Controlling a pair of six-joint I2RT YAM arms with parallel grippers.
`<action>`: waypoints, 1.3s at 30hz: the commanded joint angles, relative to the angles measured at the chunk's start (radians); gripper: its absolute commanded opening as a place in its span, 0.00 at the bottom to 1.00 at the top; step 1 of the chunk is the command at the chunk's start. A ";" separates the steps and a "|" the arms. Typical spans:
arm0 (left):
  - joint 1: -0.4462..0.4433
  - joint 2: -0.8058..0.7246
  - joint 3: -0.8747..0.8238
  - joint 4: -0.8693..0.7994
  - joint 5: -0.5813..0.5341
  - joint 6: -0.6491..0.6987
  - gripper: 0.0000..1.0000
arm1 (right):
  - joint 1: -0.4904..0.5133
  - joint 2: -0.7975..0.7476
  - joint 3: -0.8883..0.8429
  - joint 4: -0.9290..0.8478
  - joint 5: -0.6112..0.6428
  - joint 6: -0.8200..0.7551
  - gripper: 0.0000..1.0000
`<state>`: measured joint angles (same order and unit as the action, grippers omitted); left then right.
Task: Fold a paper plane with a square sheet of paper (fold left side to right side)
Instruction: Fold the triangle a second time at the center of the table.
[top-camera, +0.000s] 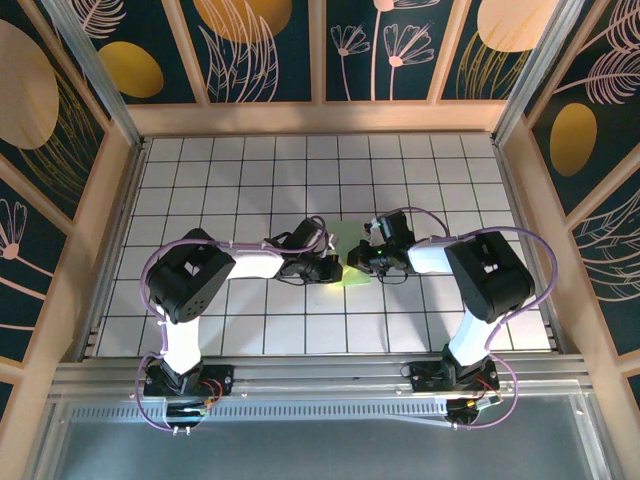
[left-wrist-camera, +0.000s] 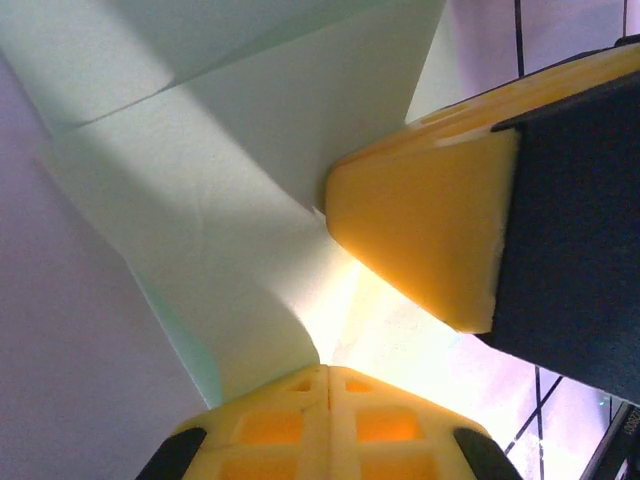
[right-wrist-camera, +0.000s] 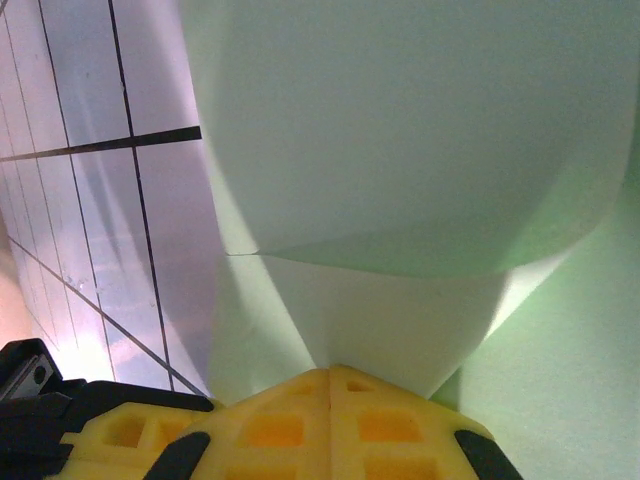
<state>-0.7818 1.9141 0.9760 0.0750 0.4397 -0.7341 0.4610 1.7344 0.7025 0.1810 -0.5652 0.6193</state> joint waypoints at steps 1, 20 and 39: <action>0.001 0.029 -0.034 -0.031 -0.010 0.012 0.04 | 0.013 -0.033 0.020 -0.042 0.009 -0.021 0.00; -0.004 0.030 -0.034 -0.047 -0.029 0.015 0.02 | 0.051 -0.045 -0.019 0.032 0.009 -0.001 0.00; -0.008 0.027 -0.031 -0.096 -0.065 0.013 0.00 | -0.004 0.034 0.039 -0.003 0.071 -0.067 0.00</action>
<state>-0.7822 1.9137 0.9668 0.0914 0.4335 -0.7341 0.4892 1.7397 0.7074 0.1871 -0.5480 0.5915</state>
